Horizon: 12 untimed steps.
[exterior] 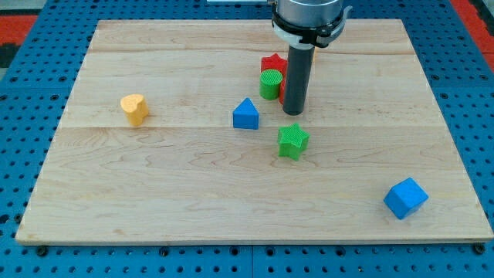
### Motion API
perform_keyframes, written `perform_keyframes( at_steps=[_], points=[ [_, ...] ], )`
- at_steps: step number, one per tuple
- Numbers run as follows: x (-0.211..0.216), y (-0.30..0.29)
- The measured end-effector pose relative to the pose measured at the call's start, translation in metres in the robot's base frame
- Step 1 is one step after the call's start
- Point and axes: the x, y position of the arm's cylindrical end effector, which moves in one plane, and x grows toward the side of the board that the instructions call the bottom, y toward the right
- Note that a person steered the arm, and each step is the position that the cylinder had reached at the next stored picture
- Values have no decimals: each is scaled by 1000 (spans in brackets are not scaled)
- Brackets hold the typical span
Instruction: Slide the green star towards the center right
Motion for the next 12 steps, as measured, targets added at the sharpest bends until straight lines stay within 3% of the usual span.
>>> perform_keyframes(
  at_steps=[2, 3, 4, 5, 7, 9, 11, 12],
  points=[
    [70, -75],
    [107, -58],
    [100, -20],
    [61, 3],
    [25, 39],
    [19, 22],
    [8, -37],
    [-3, -12]
  ],
)
